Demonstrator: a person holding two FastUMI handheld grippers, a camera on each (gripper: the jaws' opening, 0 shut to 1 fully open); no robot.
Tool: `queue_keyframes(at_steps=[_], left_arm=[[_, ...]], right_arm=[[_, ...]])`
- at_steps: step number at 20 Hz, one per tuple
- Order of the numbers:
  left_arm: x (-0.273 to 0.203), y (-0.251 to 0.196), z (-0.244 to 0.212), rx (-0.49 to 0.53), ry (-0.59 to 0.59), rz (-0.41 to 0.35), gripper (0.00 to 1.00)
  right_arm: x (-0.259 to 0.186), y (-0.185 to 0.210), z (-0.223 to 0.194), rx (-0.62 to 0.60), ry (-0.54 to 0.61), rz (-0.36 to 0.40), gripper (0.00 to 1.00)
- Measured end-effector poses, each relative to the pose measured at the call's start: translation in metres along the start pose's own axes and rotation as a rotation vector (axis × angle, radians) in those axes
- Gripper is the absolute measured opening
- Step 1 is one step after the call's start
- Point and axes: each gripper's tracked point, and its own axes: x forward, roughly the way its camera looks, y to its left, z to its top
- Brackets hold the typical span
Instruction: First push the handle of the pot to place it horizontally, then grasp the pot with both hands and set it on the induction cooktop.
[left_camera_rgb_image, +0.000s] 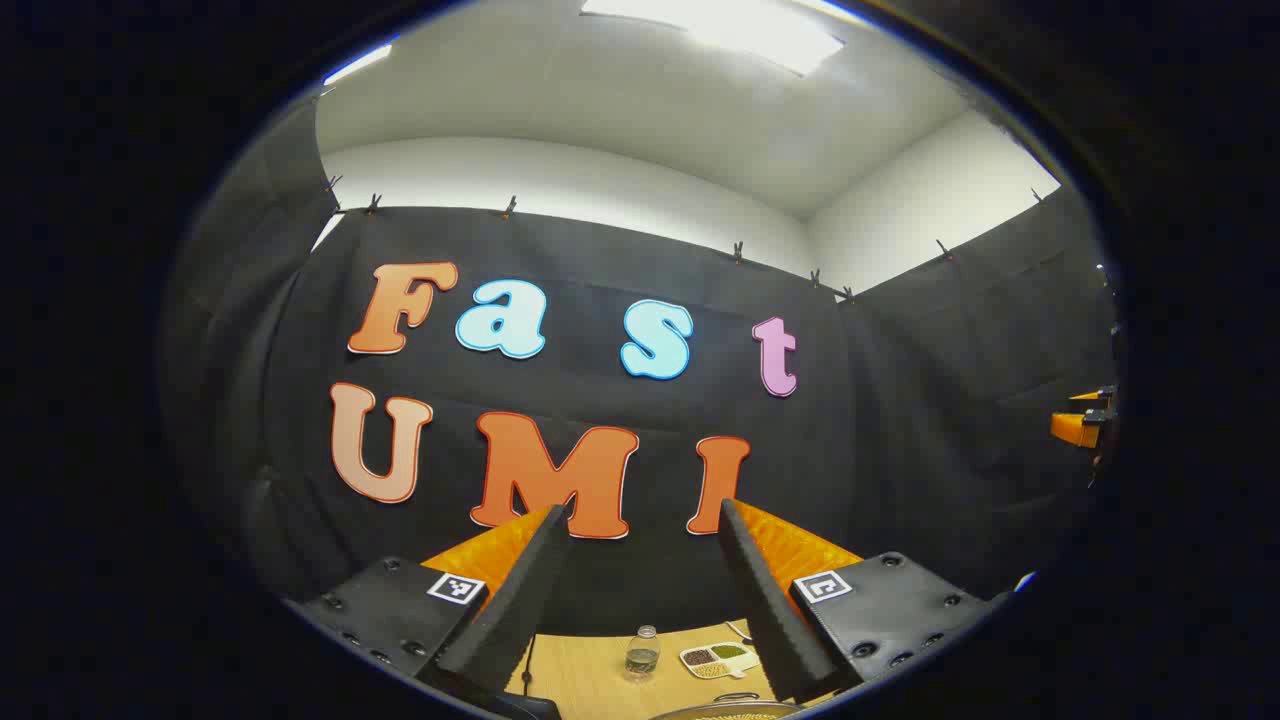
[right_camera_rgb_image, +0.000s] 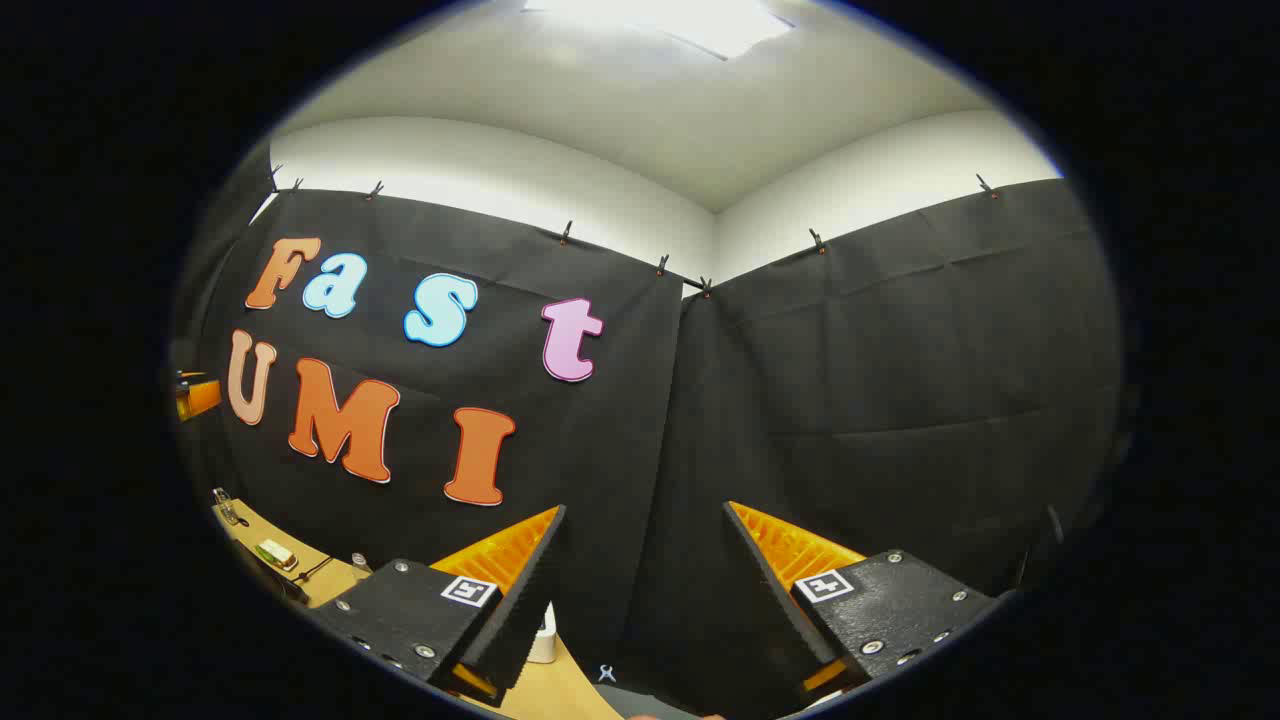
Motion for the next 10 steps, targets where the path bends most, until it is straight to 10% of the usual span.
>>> queue_keyframes(at_steps=[10], left_arm=[[-0.012,0.044,0.048,0.028,-0.134,0.118,0.97]], right_arm=[[0.006,0.021,0.022,0.002,-0.053,0.054,0.97]])
